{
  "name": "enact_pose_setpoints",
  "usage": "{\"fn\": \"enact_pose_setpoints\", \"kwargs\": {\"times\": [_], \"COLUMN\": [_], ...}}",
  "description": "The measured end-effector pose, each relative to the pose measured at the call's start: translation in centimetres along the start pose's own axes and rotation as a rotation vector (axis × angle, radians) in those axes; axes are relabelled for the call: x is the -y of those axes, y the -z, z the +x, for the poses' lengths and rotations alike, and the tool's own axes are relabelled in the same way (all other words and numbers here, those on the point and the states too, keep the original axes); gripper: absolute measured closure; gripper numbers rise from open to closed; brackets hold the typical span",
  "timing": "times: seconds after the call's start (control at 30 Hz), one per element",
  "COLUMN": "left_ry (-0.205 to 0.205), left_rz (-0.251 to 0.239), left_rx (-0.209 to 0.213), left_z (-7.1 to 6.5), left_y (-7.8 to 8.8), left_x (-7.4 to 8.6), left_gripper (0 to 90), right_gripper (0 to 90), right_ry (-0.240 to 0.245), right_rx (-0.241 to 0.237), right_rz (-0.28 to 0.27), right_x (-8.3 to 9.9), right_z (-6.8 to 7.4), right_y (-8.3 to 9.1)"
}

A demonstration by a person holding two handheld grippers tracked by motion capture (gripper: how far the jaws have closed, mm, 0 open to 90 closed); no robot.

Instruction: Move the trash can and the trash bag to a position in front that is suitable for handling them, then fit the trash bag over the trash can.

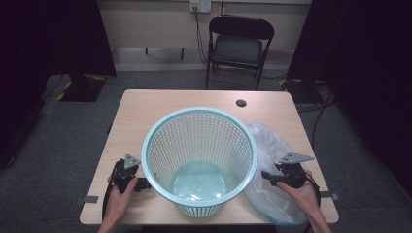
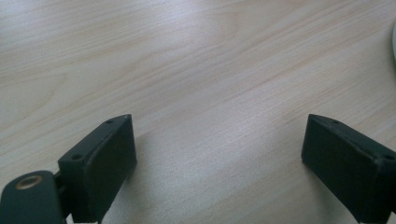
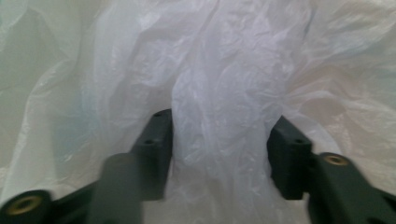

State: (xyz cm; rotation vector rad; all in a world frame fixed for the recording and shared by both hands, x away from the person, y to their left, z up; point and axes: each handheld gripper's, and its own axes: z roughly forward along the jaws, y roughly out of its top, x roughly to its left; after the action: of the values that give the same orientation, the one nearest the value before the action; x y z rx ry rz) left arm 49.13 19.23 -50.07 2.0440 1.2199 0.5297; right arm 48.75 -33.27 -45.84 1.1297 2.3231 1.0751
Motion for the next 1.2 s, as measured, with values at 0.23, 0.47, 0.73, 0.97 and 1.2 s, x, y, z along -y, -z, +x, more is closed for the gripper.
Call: {"fn": "enact_pose_setpoints", "kwargs": {"times": [0.23,0.47,0.73,0.97,1.2], "left_ry": [0.002,0.003,-0.003,-0.001,-0.001], "left_rz": [0.001,0.003,0.008,0.007,0.008], "left_rx": [-0.003,-0.002,0.001,0.002,0.001], "left_z": [0.0,-0.1,0.0,-0.1,-0.1], "left_y": [0.0,0.0,0.0,-0.1,-0.1], "left_x": [0.0,0.0,-0.1,-0.1,-0.1], "left_gripper": [9.2,8.9,8.1,6.7,6.6], "right_gripper": [22.4,18.9,17.9,50.7,79.3], "right_ry": [-0.012,-0.027,-0.028,0.008,0.014], "right_rx": [0.058,0.072,0.065,0.034,0.011], "right_rz": [-0.040,0.004,0.060,0.062,0.055], "right_x": [-0.4,0.1,0.6,0.9,0.8], "right_z": [-0.4,-1.0,-0.9,-0.5,-0.4], "right_y": [-0.3,-1.5,-3.0,-3.5,-3.1]}}
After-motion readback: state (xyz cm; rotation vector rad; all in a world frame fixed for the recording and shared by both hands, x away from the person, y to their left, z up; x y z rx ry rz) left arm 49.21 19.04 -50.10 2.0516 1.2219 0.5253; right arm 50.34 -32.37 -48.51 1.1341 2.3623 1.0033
